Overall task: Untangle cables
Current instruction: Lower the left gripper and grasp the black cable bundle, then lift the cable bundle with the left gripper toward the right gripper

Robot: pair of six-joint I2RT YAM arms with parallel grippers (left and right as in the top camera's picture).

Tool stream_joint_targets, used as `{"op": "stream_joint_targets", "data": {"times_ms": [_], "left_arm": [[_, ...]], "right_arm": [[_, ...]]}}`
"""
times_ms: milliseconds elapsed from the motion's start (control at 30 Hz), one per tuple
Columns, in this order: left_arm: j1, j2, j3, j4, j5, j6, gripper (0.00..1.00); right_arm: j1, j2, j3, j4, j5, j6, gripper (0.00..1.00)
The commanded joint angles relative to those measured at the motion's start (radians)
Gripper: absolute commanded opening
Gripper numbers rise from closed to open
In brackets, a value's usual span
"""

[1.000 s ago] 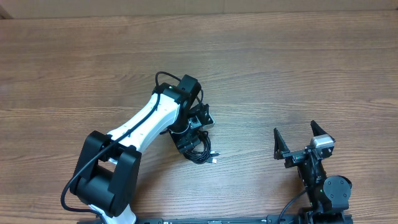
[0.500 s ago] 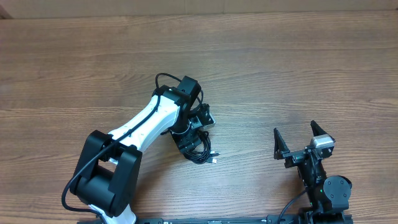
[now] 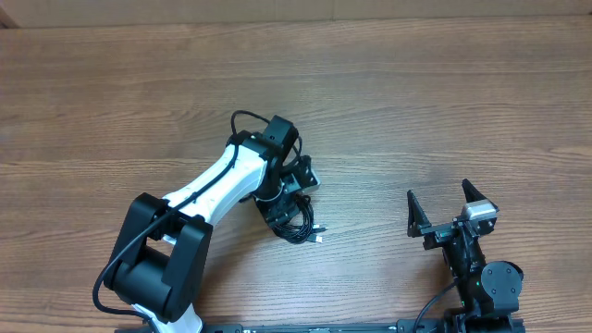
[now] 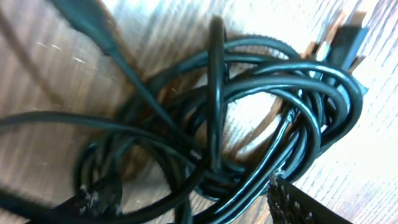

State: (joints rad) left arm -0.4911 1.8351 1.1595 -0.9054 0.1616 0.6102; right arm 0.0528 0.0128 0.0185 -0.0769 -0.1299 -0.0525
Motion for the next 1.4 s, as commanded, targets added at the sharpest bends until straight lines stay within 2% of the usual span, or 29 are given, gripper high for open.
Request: {"op": "stream_joint_targets", "data": {"times_ms": [0,233,300,633,733,833,1033,1367], "left_arm": [[0.002,0.009,-0.048,0.019,0.031,0.019,0.73],[0.002,0.009,-0.061,0.04,0.031,0.018,0.71],[0.002,0.009,-0.061,0.042,0.031,0.018,0.66],[0.002,0.009,-0.061,0.044,0.032,0.01,0.29],[0.001,0.008,-0.056,0.046,0.034,-0.015,0.14],[-0.001,0.008,-0.044,0.042,0.042,-0.031,0.04],[-0.002,-0.006,0.001,0.014,0.059,-0.079,0.04],[-0.002,-0.078,0.211,-0.205,0.116,-0.095,0.04]], "right_arm": [[-0.005,-0.01,-0.01,0.003,0.006,-0.002,1.0],[-0.005,-0.01,-0.01,0.003,0.006,-0.002,1.0],[-0.005,-0.011,-0.01,0.003,0.006,-0.002,1.0],[-0.005,-0.011,-0.01,0.003,0.006,-0.002,1.0],[-0.005,-0.01,-0.01,0.003,0.006,-0.002,1.0],[-0.005,-0.011,-0.01,0.003,0.006,-0.002,1.0],[-0.005,-0.011,-0.01,0.003,0.006,-0.002,1.0],[-0.005,-0.011,-0.01,0.003,0.006,-0.002,1.0]]}}
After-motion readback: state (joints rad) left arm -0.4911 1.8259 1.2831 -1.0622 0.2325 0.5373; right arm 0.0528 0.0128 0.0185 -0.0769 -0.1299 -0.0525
